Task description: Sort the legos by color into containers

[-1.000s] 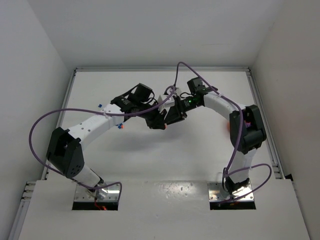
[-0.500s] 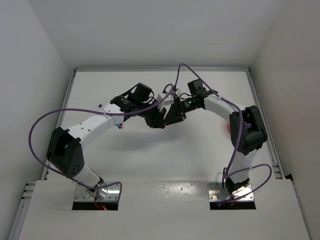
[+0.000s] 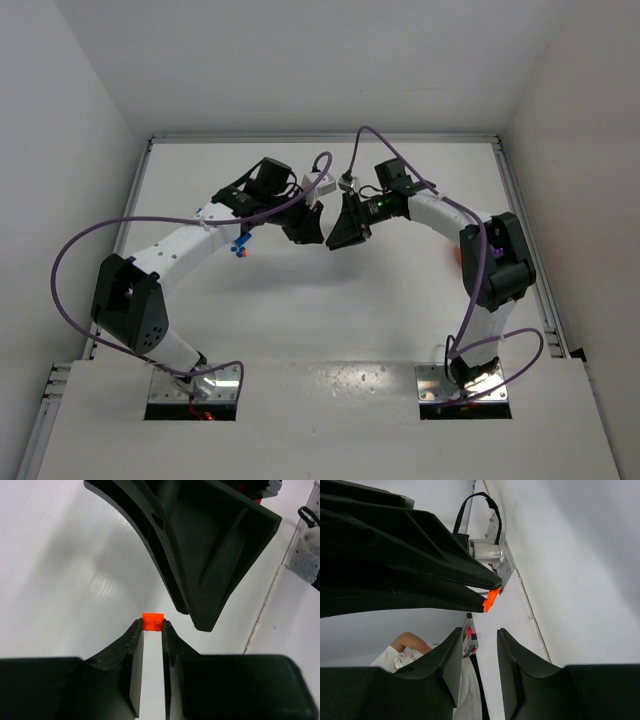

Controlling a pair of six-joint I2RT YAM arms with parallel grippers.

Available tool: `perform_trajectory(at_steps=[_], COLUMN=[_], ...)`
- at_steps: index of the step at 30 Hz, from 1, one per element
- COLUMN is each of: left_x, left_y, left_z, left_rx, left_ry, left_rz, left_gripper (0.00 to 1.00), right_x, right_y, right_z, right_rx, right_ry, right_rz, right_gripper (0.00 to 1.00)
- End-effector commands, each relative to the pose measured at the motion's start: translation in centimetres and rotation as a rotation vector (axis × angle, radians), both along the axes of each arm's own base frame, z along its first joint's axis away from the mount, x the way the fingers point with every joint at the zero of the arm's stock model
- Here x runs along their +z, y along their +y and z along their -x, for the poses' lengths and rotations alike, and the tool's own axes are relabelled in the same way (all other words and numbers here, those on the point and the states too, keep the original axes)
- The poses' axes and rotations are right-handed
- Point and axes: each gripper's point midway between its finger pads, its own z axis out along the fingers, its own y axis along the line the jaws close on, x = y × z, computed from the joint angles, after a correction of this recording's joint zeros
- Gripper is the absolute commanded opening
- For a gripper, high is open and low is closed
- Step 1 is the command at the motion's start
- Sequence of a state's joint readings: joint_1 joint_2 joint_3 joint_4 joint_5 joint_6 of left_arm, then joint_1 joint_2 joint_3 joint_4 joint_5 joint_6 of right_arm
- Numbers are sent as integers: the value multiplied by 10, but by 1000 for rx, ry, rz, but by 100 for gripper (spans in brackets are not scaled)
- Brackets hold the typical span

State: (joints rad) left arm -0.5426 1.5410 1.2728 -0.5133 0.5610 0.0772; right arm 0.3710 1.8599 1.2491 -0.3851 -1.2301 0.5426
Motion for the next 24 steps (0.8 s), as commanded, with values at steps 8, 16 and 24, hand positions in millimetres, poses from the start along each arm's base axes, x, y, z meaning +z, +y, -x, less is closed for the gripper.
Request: perform_trajectory(at_steps=[8, 16, 24], left_x=[26, 26, 28], left_y=[-6, -6, -8], left_z=[-6, -3, 1], left_rx=[-7, -13, -30], left_ry=[-48, -45, -37], left_rz=[71, 77, 90], left_gripper=[0, 0, 0], right_x=[31, 31, 19], right_y=[7, 6, 5], right_z=[-21, -27, -30], right_rx=[-35, -50, -67], right_ry=[-47, -31, 28], right_rz=[-75, -89, -86], right_gripper=[37, 37, 36])
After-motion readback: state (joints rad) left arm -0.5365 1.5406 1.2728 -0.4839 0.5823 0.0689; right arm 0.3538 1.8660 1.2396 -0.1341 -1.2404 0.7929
